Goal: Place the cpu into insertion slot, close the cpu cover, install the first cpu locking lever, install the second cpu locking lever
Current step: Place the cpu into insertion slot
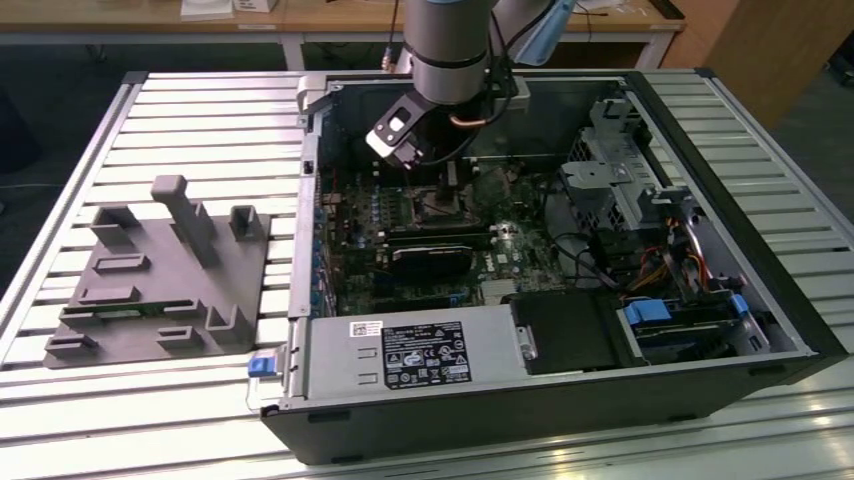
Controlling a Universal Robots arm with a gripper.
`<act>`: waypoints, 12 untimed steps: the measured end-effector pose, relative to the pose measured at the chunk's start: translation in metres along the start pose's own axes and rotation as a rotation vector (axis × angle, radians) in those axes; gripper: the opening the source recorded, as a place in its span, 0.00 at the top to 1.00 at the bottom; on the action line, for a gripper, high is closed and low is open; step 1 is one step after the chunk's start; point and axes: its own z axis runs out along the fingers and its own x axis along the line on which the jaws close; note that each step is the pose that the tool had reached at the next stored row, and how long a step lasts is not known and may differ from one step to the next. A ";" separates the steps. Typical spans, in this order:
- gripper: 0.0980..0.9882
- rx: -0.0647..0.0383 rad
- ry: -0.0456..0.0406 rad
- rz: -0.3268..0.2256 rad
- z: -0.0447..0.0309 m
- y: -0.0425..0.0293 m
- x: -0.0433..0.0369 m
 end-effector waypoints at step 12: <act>0.99 -0.005 -0.0001 0.000 -0.0311 0.0019 0.0003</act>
